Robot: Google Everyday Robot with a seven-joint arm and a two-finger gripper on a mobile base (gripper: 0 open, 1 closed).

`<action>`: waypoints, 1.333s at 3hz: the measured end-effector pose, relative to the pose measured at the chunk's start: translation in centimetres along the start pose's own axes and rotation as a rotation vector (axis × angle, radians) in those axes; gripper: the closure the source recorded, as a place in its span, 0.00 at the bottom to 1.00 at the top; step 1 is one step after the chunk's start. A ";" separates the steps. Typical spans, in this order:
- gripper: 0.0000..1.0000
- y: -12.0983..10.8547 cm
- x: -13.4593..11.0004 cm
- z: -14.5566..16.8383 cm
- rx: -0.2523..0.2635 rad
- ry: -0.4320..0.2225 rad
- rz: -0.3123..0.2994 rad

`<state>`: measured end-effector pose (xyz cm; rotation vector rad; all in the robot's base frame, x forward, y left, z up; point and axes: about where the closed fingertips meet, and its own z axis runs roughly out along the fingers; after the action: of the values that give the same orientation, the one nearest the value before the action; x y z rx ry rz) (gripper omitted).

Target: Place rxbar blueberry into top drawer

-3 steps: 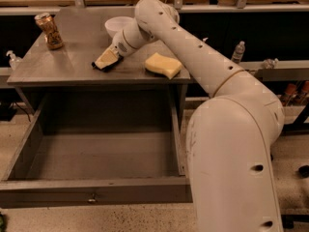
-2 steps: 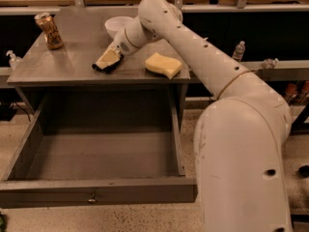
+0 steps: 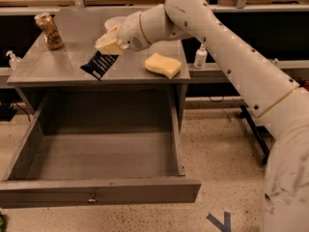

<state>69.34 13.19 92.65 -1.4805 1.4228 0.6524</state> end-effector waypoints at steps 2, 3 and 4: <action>0.67 7.8 1.4 4.7 -0.184 0.031 -0.106; 0.44 10.6 4.4 6.7 -0.256 0.104 -0.130; 0.21 13.2 7.0 8.1 -0.325 0.128 -0.139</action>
Offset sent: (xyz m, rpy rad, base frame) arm -0.0684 0.0571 -0.0747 -0.1487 0.0325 0.1906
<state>59.87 18.87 79.75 -1.8872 1.3385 0.7384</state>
